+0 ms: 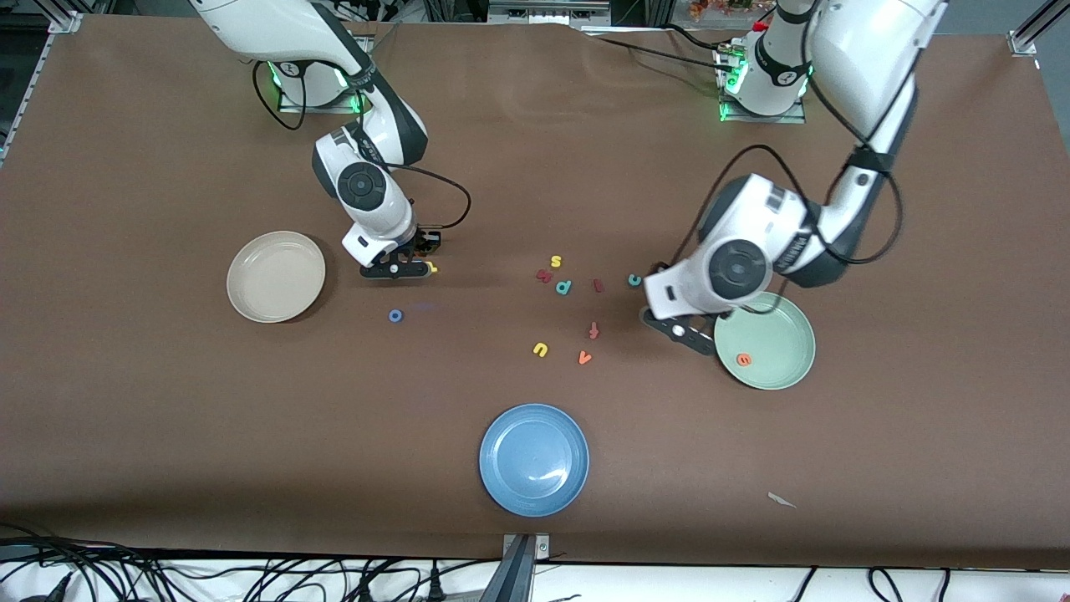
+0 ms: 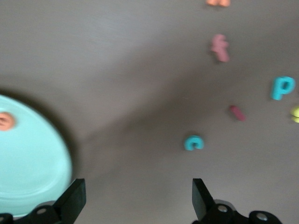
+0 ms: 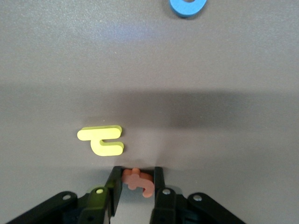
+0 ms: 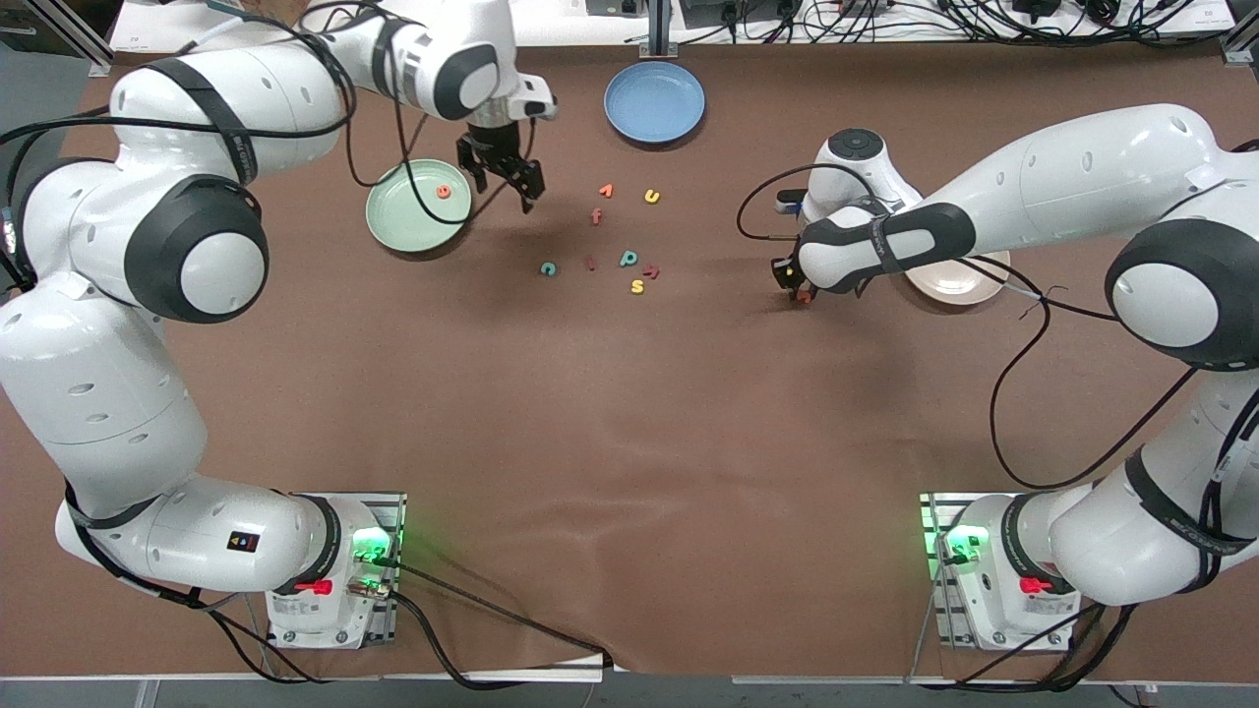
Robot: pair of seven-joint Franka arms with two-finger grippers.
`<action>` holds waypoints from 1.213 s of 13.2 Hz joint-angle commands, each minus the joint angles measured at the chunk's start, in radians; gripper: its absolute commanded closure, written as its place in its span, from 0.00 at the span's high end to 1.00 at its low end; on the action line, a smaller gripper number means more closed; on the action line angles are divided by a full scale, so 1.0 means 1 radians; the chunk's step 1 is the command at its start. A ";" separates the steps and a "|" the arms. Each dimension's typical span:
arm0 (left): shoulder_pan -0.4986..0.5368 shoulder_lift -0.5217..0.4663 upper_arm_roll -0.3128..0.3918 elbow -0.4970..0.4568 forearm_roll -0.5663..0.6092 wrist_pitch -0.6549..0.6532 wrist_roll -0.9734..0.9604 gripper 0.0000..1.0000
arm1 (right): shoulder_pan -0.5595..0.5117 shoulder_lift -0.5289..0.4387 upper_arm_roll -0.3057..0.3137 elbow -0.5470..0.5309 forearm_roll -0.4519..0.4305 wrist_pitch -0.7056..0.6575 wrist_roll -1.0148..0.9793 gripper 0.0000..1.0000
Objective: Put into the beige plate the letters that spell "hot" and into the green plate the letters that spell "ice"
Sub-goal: 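Carry the f onto the white plate while the left gripper grasps the c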
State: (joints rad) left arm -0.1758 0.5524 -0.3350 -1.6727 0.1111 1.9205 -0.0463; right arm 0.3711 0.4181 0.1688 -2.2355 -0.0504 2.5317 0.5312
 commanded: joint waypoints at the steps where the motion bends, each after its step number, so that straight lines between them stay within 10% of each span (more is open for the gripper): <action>1: 0.004 -0.029 -0.050 -0.070 -0.018 0.029 -0.087 1.00 | 0.002 -0.002 -0.003 -0.010 -0.014 0.009 0.023 0.27; 9: -0.005 -0.022 -0.075 -0.259 0.055 0.298 -0.202 0.89 | 0.002 -0.025 -0.008 0.003 -0.013 -0.013 0.039 0.09; 16: -0.014 0.041 -0.075 -0.271 0.205 0.374 -0.299 0.86 | -0.003 -0.101 -0.178 0.235 -0.011 -0.453 -0.159 0.09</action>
State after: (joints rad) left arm -0.1886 0.5881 -0.4045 -1.9387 0.2558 2.2794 -0.2929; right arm 0.3686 0.3160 0.0553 -2.0538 -0.0522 2.1532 0.4700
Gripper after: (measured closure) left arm 0.128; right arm 0.678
